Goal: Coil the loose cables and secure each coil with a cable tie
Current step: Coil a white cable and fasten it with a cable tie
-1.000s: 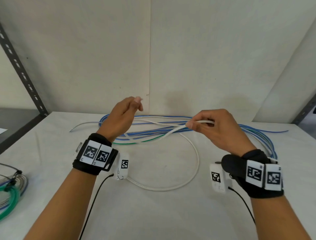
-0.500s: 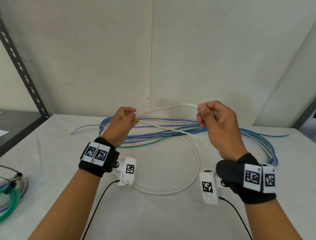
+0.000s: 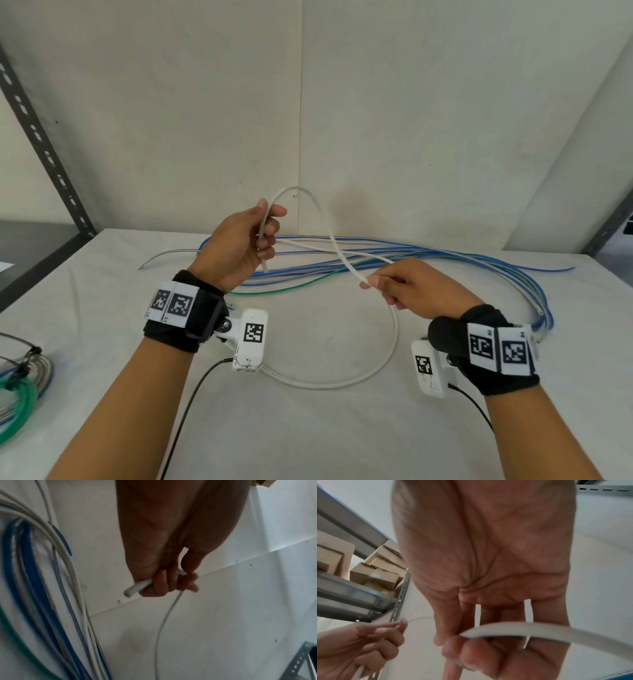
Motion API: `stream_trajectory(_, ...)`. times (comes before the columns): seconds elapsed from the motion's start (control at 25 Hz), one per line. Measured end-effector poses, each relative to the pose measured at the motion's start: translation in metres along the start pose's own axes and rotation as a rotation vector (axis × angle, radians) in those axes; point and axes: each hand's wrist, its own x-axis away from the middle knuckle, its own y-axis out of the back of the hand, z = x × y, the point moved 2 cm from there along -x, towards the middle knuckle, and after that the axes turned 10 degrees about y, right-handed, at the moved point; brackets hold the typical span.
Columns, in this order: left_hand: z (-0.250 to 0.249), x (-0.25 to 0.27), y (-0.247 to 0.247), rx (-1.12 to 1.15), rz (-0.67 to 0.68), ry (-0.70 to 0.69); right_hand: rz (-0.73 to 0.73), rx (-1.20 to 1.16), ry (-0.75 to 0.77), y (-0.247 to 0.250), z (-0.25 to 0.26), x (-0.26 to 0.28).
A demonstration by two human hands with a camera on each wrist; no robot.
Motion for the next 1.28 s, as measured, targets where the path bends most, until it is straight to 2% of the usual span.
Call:
stream_trajectory(0.08, -0.006, 0.004, -0.002, -0.018, 0.046, -0.103, -0.066, -0.132, -0.05, 0.0, -0.006, -0.002)
stream_trajectory(0.16, -0.012, 0.007, -0.003, 0.023, 0.084, -0.149, -0.25, -0.323, -0.107, 0.0, -0.012, -0.003)
stream_trajectory(0.28, -0.014, 0.005, 0.005, 0.151, 0.064, -0.087, -0.65, -0.44, -0.11, 0.007, -0.02, -0.004)
stream_trajectory(0.36, -0.011, 0.003, 0.009, 0.404, 0.164, 0.002, -0.812, -0.439, -0.091, 0.012, -0.023, -0.002)
stream_trajectory(0.4, -0.01, 0.002, 0.009, 0.542, 0.235, 0.023, -0.827, -0.371, -0.089, 0.013, -0.024, -0.002)
stream_trajectory(0.44, -0.011, 0.001, 0.008, 0.64, 0.275, 0.006, -0.771, -0.235, -0.102, 0.012, -0.023, -0.002)
stream_trajectory(0.52, -0.013, 0.001, 0.009, 0.714, 0.232, -0.099, -0.525, 0.106, -0.167, 0.008, -0.02, -0.003)
stream_trajectory(0.6, -0.016, 0.002, 0.011, 0.7, 0.135, -0.191, -0.379, 0.313, -0.22, 0.008, -0.01, 0.0)
stream_trajectory(0.72, -0.019, 0.004, 0.006, 0.422, -0.002, -0.248, -0.304, 0.263, -0.008, 0.016, 0.012, 0.006)
stream_trajectory(0.8, -0.017, 0.009, -0.011, -0.023, -0.046, -0.352, -0.151, 0.158, 0.128, 0.014, 0.035, 0.012)
stream_trajectory(0.88, -0.007, 0.015, -0.033, -0.543, -0.007, -0.511, -0.029, 0.089, 0.206, 0.009, 0.058, 0.019)
stream_trajectory(0.92, 0.0, 0.018, -0.041, -0.733, 0.031, -0.551, -0.034, 0.045, 0.249, 0.009, 0.067, 0.023)
stream_trajectory(0.96, 0.007, 0.019, -0.045, -0.857, 0.066, -0.557, -0.098, -0.005, 0.3, 0.012, 0.073, 0.025)
stream_trajectory(1.0, 0.011, 0.02, -0.047, -0.918, 0.093, -0.534, -0.214, -0.043, 0.358, 0.017, 0.076, 0.027)
stream_trajectory(1.08, 0.014, 0.023, -0.049, -0.871, 0.158, -0.424, -0.482, -0.081, 0.419, 0.03, 0.071, 0.029)
stream_trajectory(1.16, 0.013, 0.026, -0.053, -0.733, 0.217, -0.286, -0.663, -0.152, 0.373, 0.033, 0.059, 0.025)
stream_trajectory(1.28, 0.015, 0.028, -0.065, -0.525, 0.276, -0.12, -0.857, -0.384, 0.239, 0.024, 0.038, 0.01)
